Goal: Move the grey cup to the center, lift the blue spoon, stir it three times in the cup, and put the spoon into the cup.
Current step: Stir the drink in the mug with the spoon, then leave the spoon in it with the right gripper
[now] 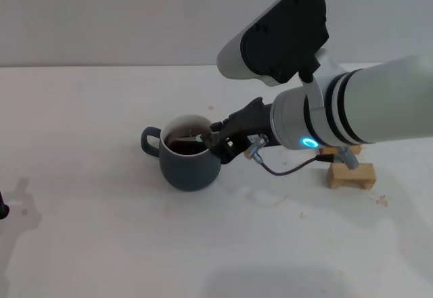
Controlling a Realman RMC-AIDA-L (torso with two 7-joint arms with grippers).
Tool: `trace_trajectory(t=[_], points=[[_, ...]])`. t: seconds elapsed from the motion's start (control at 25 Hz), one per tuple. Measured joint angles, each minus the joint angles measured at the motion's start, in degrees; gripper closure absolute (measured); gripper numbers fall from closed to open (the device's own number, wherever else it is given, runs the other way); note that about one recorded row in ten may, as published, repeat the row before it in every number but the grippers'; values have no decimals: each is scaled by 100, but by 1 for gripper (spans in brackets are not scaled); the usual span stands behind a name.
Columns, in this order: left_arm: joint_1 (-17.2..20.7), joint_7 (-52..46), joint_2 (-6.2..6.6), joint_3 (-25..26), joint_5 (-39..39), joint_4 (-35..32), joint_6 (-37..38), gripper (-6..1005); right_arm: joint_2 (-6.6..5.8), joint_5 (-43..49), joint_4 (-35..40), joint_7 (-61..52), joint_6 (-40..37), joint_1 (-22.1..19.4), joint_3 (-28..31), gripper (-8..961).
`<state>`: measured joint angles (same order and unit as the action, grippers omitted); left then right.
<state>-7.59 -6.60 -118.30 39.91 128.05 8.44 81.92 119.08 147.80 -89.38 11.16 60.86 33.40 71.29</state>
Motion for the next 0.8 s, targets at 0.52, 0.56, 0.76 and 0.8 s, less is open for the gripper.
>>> trace_trajectory(t=[0.52, 0.56, 0.76, 0.8], points=[[3, -4, -5, -1, 0, 12, -4, 1001, -16, 158, 217, 93, 25, 14, 287, 823], [2, -5, -5, -1, 2, 13, -6, 1001, -16, 156, 209, 93, 68, 7, 302, 823], [-4, -7, -8, -10, 9, 21, -8, 1001, -12, 128, 132, 95, 278, -43, 280, 824], [-4, -7, -8, -10, 9, 23, -9, 1001, -8, 113, 95, 95, 298, -62, 257, 824]])
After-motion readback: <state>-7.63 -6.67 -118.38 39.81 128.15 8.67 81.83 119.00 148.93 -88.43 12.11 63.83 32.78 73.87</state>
